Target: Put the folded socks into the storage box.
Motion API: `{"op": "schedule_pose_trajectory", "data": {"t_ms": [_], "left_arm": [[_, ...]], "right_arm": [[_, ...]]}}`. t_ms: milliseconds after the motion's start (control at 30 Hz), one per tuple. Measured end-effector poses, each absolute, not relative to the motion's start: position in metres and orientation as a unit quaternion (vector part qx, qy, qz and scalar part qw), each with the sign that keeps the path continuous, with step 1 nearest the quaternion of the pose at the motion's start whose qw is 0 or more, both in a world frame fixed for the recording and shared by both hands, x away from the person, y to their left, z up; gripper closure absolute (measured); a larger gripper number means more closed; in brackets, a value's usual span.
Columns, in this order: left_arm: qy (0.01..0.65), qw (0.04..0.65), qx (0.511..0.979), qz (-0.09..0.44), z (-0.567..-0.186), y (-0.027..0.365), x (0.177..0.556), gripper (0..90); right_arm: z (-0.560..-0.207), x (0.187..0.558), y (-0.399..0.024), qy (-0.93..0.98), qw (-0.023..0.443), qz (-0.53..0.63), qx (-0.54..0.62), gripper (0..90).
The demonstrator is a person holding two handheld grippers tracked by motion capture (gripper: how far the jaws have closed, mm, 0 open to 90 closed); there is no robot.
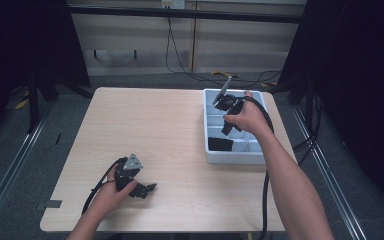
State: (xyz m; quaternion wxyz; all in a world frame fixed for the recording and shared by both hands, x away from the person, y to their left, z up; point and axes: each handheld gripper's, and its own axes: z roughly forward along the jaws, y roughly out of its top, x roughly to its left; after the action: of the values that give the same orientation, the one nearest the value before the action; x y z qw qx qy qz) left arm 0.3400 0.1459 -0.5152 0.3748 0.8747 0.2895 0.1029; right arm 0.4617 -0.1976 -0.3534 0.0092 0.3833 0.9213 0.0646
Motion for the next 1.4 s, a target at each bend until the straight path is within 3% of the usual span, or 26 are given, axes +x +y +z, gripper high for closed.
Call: {"op": "schedule_pose_trajectory", "data": {"t_ms": [1400], "left_arm": [[0.29,0.376,0.874,0.105,-0.516,0.146,0.34,0.0]], "right_arm": [[-0.408,0.461,-0.194,0.917,-0.023,0.054,0.394,90.0]]}}
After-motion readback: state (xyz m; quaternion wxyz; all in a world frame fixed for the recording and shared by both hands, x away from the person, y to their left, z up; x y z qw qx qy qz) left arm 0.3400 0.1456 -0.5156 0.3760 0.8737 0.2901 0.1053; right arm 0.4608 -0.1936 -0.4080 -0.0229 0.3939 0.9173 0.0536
